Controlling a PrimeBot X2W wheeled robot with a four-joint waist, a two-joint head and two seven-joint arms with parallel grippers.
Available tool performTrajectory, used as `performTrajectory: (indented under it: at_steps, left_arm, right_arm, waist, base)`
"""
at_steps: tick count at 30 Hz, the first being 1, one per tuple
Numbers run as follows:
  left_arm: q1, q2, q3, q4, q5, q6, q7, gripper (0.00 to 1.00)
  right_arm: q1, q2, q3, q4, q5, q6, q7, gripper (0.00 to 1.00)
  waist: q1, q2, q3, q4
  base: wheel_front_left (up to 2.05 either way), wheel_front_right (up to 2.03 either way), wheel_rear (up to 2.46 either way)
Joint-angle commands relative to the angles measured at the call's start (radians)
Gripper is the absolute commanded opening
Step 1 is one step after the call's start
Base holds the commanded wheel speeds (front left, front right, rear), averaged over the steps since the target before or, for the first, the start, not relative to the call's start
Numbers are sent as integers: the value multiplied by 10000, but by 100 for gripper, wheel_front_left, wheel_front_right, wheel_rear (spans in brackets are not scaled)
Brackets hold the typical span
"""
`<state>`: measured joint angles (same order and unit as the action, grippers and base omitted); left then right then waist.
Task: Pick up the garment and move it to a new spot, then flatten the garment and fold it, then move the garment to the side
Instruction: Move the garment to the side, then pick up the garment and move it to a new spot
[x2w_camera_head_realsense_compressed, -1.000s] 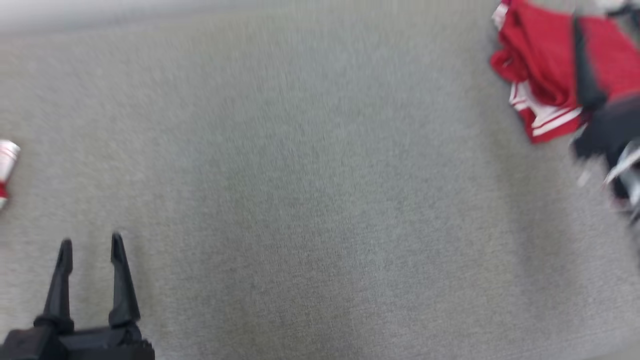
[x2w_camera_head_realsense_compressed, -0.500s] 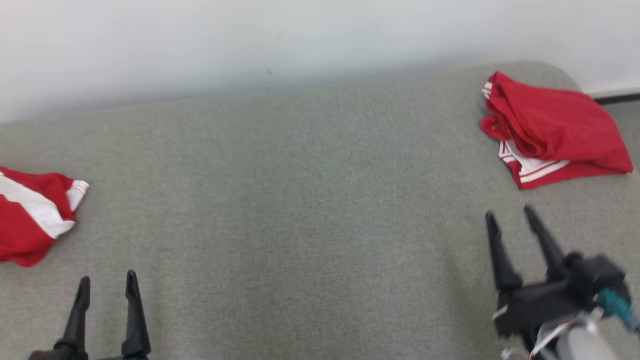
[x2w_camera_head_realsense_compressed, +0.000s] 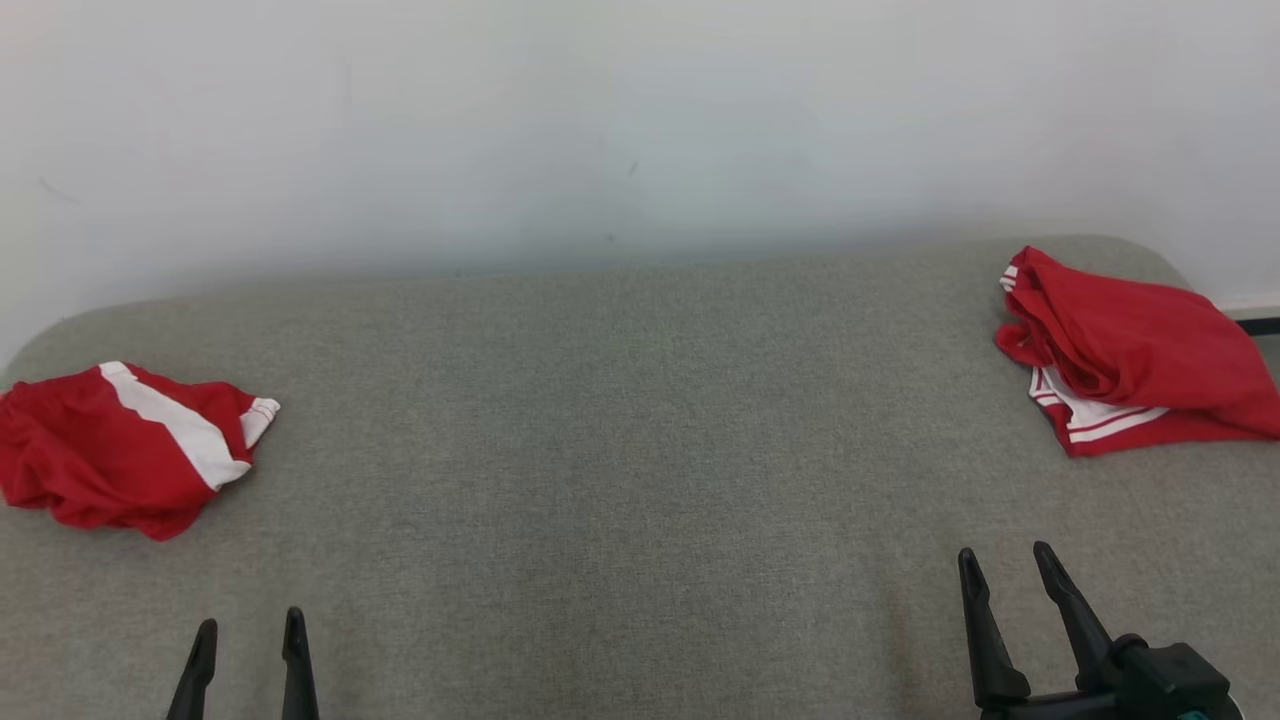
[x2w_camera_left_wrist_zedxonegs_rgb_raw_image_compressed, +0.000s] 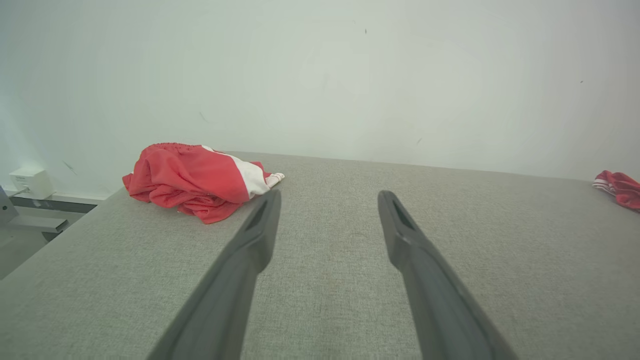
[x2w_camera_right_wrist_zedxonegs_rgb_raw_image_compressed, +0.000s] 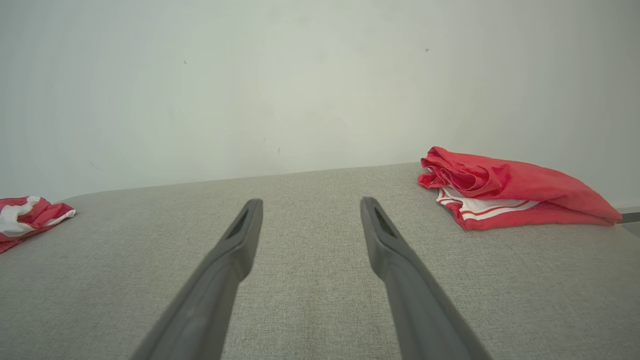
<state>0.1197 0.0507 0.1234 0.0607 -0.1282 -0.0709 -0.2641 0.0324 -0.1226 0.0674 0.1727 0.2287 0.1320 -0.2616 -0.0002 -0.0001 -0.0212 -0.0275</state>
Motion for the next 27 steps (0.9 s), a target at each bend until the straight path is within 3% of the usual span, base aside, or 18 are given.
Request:
performTrajectory:
  at_steps: [1,20,27]
  left_arm:
    - [124,-3,-1,22,-100,-47,4,100]
    - [-236,-2,36,179,93,-265,4,100]
    - [-438,3,197,288,220,-239,4,100]
  right_arm:
    - [105,39,-21,-45,-55,-30,-42,100]
    - [174,132,-97,268,-27,-30,-42,100]
    - [176,221,-45,376,50,-30,-42,100]
  waist:
    - [2,1,-137,122]
    - [2,1,-85,184]
    - [2,1,-22,725]
  base:
    - [0,0,0]
    - [0,0,0]
    - [0,0,0]
